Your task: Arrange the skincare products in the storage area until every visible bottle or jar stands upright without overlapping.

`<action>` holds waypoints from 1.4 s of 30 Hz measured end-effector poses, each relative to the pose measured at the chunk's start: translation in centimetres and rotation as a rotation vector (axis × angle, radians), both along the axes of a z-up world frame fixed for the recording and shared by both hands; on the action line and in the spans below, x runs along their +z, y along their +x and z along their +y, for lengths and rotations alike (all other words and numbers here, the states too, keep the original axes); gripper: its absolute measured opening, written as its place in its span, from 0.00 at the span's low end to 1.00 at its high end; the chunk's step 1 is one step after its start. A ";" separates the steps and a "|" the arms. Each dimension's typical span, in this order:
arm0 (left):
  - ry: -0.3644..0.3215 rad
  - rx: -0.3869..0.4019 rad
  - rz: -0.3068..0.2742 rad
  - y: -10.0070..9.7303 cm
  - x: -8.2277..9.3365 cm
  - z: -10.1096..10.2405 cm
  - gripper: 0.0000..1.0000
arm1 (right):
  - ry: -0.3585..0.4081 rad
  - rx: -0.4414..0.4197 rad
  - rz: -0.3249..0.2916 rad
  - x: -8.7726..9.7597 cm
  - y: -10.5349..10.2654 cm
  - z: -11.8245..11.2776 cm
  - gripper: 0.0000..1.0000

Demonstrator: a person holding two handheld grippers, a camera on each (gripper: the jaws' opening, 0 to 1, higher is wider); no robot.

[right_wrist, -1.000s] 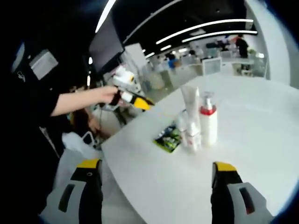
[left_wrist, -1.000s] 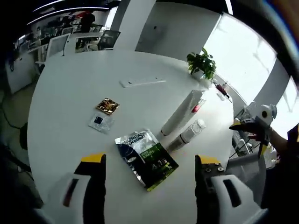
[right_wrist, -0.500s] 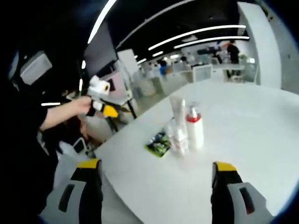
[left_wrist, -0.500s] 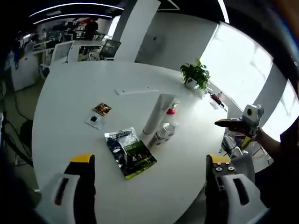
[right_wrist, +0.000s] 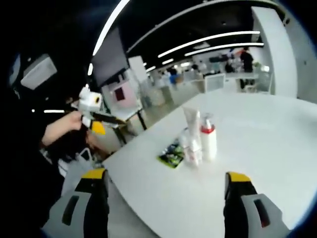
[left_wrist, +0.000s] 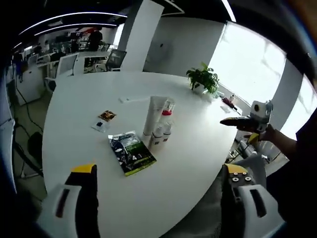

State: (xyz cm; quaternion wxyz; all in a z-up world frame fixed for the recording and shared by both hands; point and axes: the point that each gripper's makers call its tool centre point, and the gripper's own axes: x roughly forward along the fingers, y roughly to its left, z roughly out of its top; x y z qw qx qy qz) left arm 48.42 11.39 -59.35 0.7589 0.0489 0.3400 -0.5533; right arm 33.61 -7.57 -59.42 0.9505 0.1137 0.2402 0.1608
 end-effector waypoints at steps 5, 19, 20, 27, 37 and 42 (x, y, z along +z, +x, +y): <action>-0.018 0.013 0.004 -1.4 0.5 1.1 0.99 | -0.007 0.005 -0.002 0.5 -0.7 0.2 0.99; 0.018 0.078 -0.022 -3.9 0.2 6.1 0.99 | -0.062 0.024 0.020 0.6 -3.0 0.1 0.99; 0.012 0.093 -0.007 -3.9 0.1 6.4 0.99 | -0.064 0.024 0.020 0.5 -3.0 0.1 0.99; 0.001 0.124 -0.014 -3.6 0.3 7.1 0.98 | -0.074 0.029 0.017 0.6 -3.5 -0.1 0.99; 0.011 0.108 -0.004 -3.9 0.3 6.5 0.97 | -0.062 0.031 0.028 0.0 -3.6 0.1 0.99; 0.015 0.110 0.001 -3.6 0.2 6.4 0.97 | -0.058 0.023 0.038 -0.3 -3.7 -0.3 0.99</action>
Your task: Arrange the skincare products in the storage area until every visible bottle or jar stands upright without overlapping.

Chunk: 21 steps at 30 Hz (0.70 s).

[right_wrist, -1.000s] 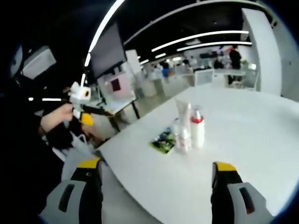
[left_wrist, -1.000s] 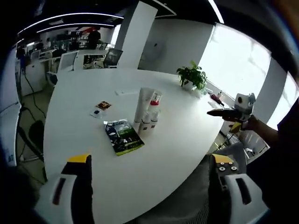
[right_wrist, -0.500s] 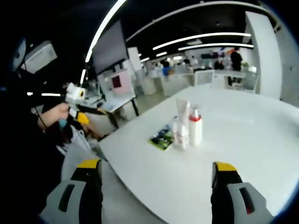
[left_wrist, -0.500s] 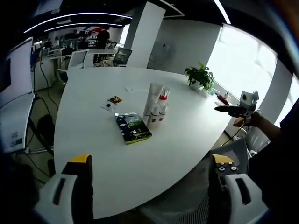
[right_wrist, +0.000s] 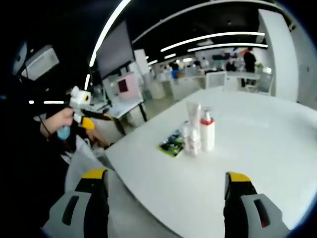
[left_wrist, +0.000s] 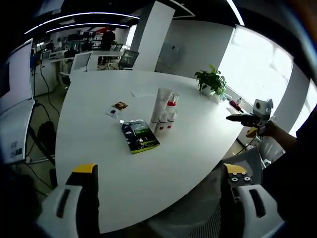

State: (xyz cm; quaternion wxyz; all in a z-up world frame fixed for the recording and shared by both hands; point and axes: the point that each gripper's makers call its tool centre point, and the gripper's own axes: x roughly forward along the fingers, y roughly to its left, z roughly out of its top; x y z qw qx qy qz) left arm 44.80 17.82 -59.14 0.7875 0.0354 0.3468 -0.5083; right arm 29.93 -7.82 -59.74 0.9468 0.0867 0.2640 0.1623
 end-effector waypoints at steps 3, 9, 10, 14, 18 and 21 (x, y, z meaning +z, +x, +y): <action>-0.008 0.002 0.008 0.2 -0.1 -0.2 0.97 | 0.005 -0.006 0.000 0.0 0.1 -0.2 0.99; 0.004 -0.007 0.029 0.4 -0.8 -0.8 0.96 | 0.008 -0.015 0.013 -0.5 0.2 -0.7 0.99; 0.003 -0.009 0.032 0.5 -0.8 -1.0 0.96 | 0.008 -0.019 0.014 -0.5 0.3 -0.8 0.99; 0.011 -0.004 0.023 1.7 -0.8 -1.6 0.99 | 0.018 -0.048 -0.001 -0.3 0.7 -1.2 0.99; -0.017 0.020 0.028 3.4 -0.5 -2.4 0.98 | 0.018 -0.050 0.005 -0.5 0.7 -1.1 0.99; -0.020 0.035 0.024 4.3 -0.6 -3.2 0.96 | 0.021 -0.052 0.020 -1.0 0.6 -1.3 0.99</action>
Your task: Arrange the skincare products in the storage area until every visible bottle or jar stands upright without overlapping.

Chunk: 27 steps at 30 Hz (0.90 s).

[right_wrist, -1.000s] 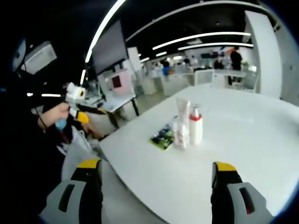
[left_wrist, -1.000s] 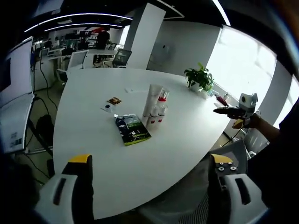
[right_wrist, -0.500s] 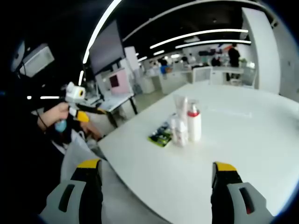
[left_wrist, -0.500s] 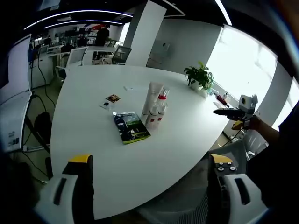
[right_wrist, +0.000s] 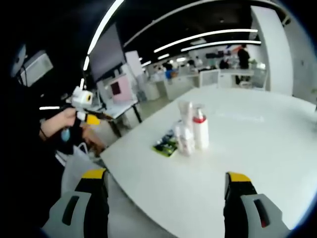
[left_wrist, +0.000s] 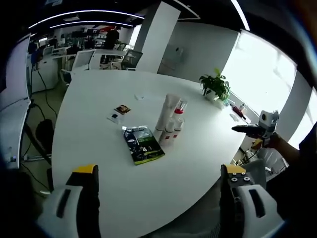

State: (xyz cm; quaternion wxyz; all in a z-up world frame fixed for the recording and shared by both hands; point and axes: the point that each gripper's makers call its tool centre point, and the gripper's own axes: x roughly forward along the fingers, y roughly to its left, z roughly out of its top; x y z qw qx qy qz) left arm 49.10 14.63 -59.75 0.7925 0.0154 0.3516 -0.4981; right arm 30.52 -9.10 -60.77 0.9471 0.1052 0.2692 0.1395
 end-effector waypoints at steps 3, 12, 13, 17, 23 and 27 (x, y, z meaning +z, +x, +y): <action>0.006 0.003 -0.011 0.8 -0.2 -0.7 0.96 | 0.012 -0.016 0.007 -0.5 0.1 -0.5 0.99; 0.041 -0.036 -0.019 3.7 -1.1 -2.7 0.94 | 0.029 -0.037 0.026 -1.5 1.0 -1.2 0.99; 0.045 -0.040 -0.019 4.0 -1.2 -2.9 0.94 | 0.030 -0.039 0.029 -1.6 1.1 -1.2 0.99; 0.057 -0.054 -0.014 5.9 -2.2 -4.3 0.93 | 0.042 -0.046 0.042 -2.3 1.4 -1.4 0.99; 0.043 -0.058 -0.007 8.3 -2.7 -6.5 0.92 | 0.049 -0.053 0.054 -2.8 1.8 -1.7 0.99; 0.057 -0.078 -0.005 9.1 -3.4 -7.6 0.93 | 0.051 -0.062 0.061 -2.9 1.8 -1.9 0.99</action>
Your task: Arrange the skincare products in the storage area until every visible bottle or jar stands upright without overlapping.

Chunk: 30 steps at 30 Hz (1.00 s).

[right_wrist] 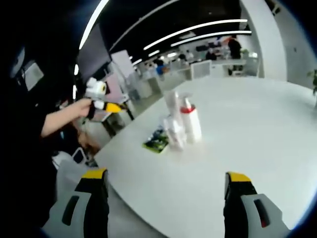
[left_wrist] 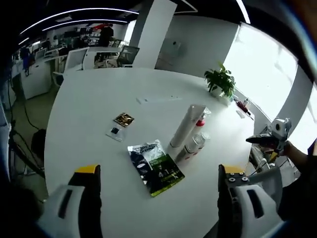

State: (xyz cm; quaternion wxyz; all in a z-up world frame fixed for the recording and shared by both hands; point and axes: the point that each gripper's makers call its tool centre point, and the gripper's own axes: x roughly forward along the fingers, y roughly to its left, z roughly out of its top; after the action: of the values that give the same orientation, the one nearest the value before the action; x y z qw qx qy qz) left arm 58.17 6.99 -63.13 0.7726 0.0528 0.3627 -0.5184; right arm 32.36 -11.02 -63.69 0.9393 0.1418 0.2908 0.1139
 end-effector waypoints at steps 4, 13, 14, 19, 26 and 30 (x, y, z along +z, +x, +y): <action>0.015 -0.015 -0.002 0.6 -0.6 -0.8 0.93 | 0.018 -0.015 -0.004 -0.1 0.2 -0.4 0.99; 0.047 -0.037 -0.005 1.8 -1.7 -1.8 0.93 | 0.029 -0.029 -0.001 -0.4 0.8 -0.8 0.99; 0.050 -0.040 -0.006 2.0 -1.9 -1.9 0.93 | 0.030 -0.030 0.002 -0.6 0.9 -1.0 0.99; 0.088 -0.058 -0.031 3.1 -3.1 -2.4 0.92 | 0.037 -0.026 0.015 -1.2 1.1 -1.0 0.99; 0.097 -0.076 -0.067 4.7 -4.0 -3.7 0.90 | 0.039 -0.026 0.029 -1.6 1.6 -1.2 0.99; 0.121 -0.091 -0.076 5.7 -5.0 -4.5 0.89 | 0.039 -0.023 0.037 -1.9 1.8 -1.4 0.99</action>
State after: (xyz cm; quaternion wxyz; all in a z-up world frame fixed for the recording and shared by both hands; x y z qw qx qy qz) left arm 63.83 2.48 -68.12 0.7568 0.1353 0.3612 -0.5278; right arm 34.20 -12.41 -65.57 0.9320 0.1655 0.3044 0.1061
